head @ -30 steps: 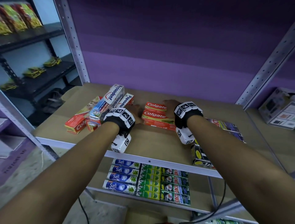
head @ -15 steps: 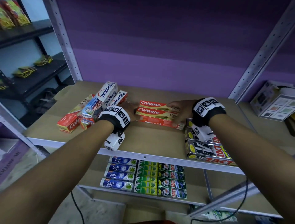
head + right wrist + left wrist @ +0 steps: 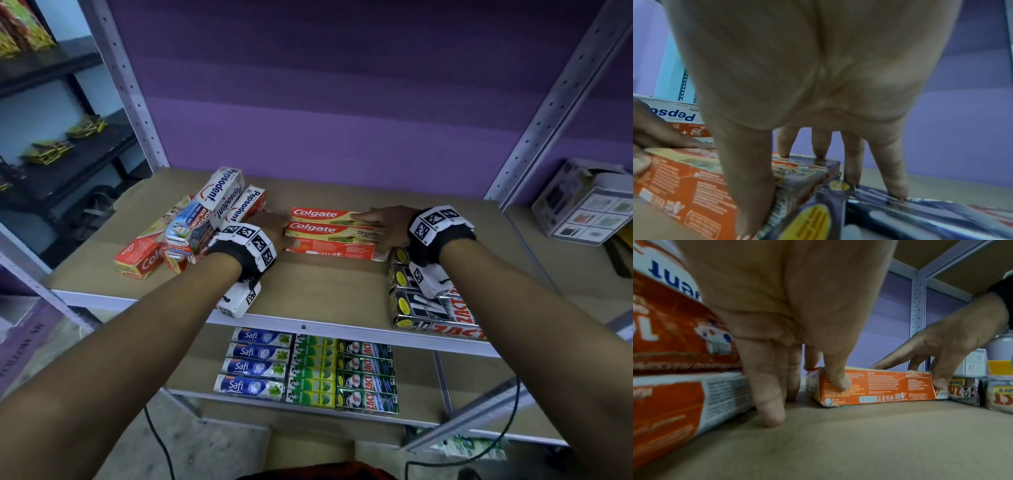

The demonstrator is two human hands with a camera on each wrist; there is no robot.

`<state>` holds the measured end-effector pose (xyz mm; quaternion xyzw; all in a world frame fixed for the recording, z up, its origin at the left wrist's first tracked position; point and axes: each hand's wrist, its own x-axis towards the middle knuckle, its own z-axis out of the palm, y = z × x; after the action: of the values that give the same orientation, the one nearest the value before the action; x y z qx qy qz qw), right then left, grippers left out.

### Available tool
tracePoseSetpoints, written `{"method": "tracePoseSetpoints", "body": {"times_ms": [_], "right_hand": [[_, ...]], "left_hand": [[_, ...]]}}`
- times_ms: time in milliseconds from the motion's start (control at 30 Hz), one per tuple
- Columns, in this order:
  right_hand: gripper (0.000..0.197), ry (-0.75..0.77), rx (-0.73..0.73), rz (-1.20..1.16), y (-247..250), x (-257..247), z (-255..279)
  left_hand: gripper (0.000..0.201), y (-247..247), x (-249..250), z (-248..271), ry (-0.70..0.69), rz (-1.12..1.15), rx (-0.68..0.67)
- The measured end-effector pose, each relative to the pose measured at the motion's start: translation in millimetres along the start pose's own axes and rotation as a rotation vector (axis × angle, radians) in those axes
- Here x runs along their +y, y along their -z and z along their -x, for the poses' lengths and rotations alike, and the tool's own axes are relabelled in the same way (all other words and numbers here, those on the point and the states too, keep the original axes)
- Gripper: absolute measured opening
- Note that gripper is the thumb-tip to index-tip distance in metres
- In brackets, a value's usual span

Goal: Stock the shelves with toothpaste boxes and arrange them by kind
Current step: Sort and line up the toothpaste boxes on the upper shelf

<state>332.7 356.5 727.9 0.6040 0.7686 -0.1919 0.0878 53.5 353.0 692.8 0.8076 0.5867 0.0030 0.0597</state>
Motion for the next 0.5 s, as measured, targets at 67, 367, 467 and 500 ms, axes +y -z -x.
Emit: {"method": "tracePoseSetpoints", "body": {"times_ms": [67,367,467,500], "right_hand": [[0.093,0.0,0.017,0.027,-1.3,0.5,-0.5],[0.083,-0.035,0.059,-0.027,-4.6,3.1,1.0],[0.082,-0.028,0.033,0.0,-2.2,-0.5,3.2],[0.08,-0.027,0.036,0.015,-1.5,-2.0,3.6]], "left_hand": [[0.05,2.1,3.8,-0.1,0.004,-0.044,0.0],[0.045,5.2,16.4,-5.3,0.034,-0.117,-0.103],[0.045,8.6,17.1,-4.5,0.064,-0.164,-0.113],[0.048,12.0,19.4,-5.6,0.075,-0.142,-0.11]]}}
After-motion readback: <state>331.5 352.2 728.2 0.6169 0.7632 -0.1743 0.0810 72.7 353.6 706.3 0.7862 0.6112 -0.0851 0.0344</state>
